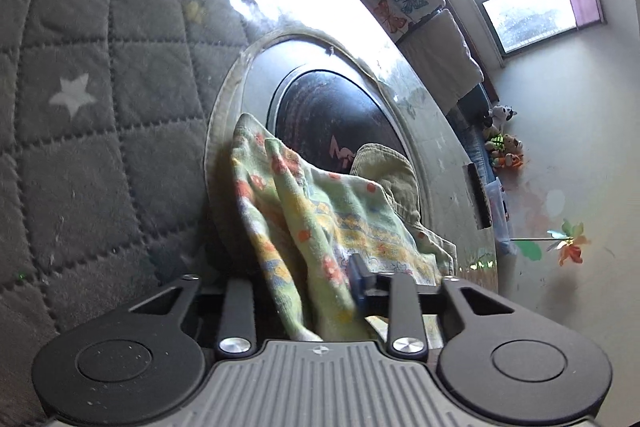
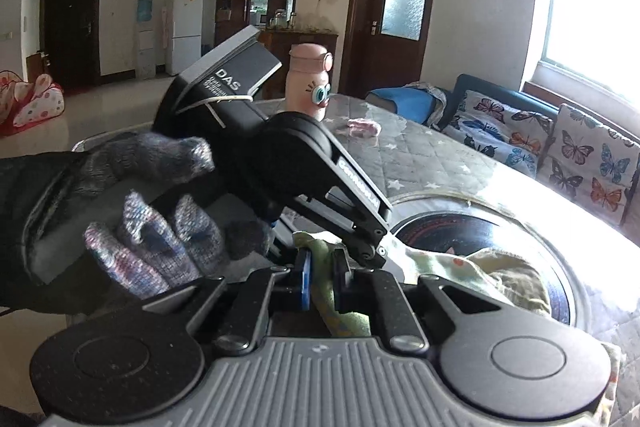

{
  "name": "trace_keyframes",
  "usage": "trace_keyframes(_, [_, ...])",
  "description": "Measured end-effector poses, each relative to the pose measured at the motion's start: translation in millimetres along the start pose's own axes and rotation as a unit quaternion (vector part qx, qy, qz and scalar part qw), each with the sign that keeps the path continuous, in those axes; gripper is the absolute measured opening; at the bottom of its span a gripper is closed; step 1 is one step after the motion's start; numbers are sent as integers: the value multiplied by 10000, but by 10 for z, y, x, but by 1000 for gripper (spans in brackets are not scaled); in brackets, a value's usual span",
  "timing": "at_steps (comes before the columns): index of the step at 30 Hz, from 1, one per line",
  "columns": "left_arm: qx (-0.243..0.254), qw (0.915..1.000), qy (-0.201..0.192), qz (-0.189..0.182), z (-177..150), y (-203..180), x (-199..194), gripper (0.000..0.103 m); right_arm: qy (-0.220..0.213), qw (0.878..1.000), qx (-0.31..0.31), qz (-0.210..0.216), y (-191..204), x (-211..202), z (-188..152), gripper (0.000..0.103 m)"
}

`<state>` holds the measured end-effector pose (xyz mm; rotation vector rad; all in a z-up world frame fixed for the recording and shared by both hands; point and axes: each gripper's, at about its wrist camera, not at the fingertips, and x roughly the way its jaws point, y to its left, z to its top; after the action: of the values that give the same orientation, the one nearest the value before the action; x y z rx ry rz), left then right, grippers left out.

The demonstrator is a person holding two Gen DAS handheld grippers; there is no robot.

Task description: Fold clothes

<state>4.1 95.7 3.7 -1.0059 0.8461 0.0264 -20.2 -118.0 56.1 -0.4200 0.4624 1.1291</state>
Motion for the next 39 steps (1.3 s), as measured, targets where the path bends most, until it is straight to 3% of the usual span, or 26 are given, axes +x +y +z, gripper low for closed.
trace_keyframes(3, [-33,10000,-28,11,6,19,8,13,35,9999,118,76,-31,-10,-7,10])
trace_keyframes(7, [36,10000,-62,57,-4,28,20,11,73,9994,309,98,-124,-68,-18,14])
trace_keyframes(14, [109,9999,-86,58,-17,26,36,11,275,9941,638,-829,-536,-278,-277,14])
trace_keyframes(18, [148,9998,-89,84,-14,14,48,11,568,9832,1032,-1392,-841,-251,-487,14])
trace_keyframes(23, [196,9997,-80,122,-13,1,45,11,705,9700,1492,-1787,-1244,-268,-682,15])
trace_keyframes(30, [265,9995,-61,188,-7,-27,51,11,720,9515,2045,-2183,-1748,-312,-884,24])
trace_keyframes(33, [303,9993,-60,214,-3,-35,56,11,680,9454,2139,-2363,-1867,-301,-902,34])
trace_keyframes(36, [342,9991,-51,237,4,-43,58,11,655,9411,2274,-2415,-1961,-260,-906,44])
trace_keyframes(39, [397,9988,-44,274,12,-58,62,11,692,9383,2473,-2316,-2040,-201,-921,46])
